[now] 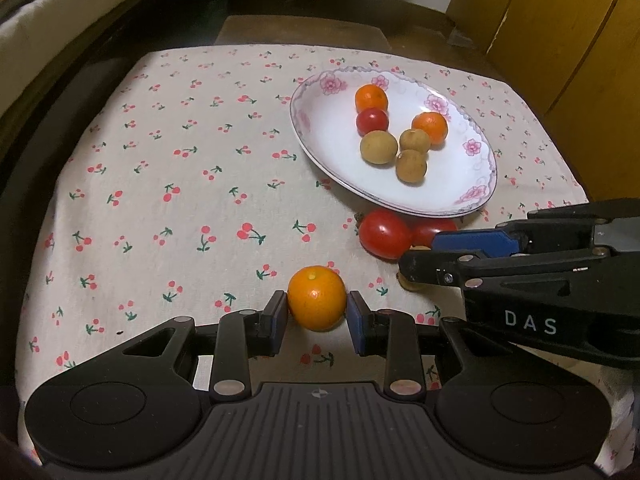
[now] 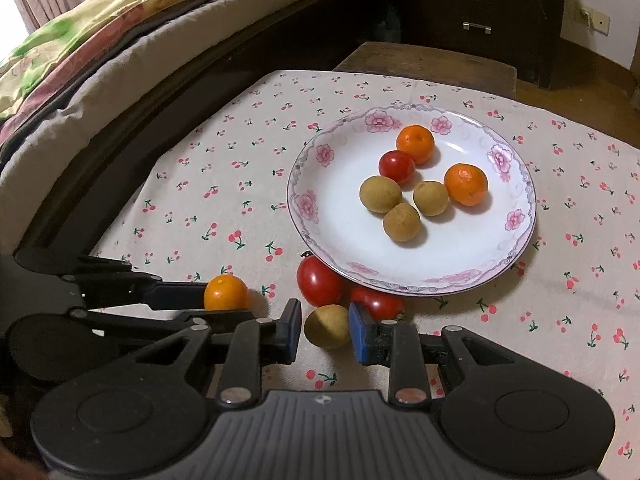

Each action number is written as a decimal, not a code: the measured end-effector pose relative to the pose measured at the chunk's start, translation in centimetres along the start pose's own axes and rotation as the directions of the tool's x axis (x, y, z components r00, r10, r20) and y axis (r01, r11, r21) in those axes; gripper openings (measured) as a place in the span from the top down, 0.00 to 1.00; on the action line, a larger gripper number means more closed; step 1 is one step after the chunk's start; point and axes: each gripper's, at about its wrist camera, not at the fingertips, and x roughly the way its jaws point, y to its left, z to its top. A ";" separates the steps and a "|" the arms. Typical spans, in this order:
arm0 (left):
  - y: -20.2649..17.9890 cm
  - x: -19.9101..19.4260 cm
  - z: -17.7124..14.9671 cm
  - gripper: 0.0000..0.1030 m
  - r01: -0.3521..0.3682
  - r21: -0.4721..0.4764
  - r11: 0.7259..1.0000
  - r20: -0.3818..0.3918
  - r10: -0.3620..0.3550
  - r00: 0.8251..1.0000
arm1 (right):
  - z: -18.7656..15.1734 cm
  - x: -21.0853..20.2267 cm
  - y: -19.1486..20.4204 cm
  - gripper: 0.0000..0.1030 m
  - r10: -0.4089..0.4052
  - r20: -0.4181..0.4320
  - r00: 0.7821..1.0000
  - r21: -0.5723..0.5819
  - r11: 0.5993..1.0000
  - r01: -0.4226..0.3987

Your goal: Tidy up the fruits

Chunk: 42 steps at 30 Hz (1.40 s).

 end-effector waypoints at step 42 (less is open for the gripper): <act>0.3 -1.2 0.7 0.56 0.071 -0.088 0.994 0.024 -0.069 0.997 | -2.5 -2.8 -0.3 0.86 0.044 -0.033 0.998 0.049 0.998 -0.043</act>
